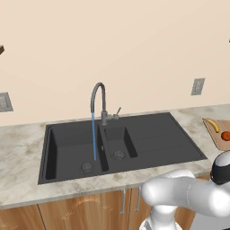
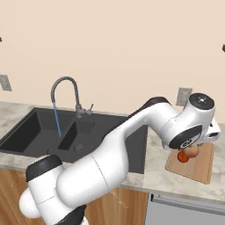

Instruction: Pick the peach, apple, banana from the sink and place them on the cutting board to airdry. Then turn off the sink faucet.

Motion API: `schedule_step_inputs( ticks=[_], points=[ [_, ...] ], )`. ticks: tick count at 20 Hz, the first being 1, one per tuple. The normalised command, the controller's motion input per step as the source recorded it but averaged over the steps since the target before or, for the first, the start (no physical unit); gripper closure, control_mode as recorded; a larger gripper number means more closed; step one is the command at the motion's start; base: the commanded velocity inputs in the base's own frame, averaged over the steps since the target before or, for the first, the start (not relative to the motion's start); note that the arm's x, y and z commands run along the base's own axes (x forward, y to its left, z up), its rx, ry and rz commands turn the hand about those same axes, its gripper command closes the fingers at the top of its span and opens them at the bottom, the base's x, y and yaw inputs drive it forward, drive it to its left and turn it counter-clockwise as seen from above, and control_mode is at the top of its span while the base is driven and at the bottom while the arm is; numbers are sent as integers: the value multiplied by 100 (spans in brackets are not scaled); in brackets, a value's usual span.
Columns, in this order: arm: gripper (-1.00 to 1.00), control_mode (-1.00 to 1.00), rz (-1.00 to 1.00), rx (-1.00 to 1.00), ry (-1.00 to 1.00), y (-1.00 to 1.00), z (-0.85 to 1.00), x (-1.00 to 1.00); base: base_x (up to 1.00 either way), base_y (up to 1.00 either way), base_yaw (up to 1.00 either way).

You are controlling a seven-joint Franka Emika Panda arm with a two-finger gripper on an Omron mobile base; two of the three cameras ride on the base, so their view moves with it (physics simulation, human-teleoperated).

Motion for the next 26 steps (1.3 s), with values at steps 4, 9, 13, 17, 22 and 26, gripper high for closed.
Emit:
schedule_step_inputs(
  ticks=[4, 9, 13, 17, 22, 26],
  points=[
    [100, -100, 3, 0, 0, -11, -28, 32, 0, 0, 0],
    [100, -100, 2, 0, 0, -10, -29, 17, 0, 0, 0],
    [100, -100, 2, 0, 0, -22, -21, 15, 0, 0, 0],
    [100, -100, 3, 0, 0, -19, -22, 16, 0, 0, 0],
    [100, -100, 2, 0, 0, -11, -22, 9, 0, 0, 0],
    [100, -100, 1, 0, 2, -1, -21, 2, 0, 0, 0]
  ],
)
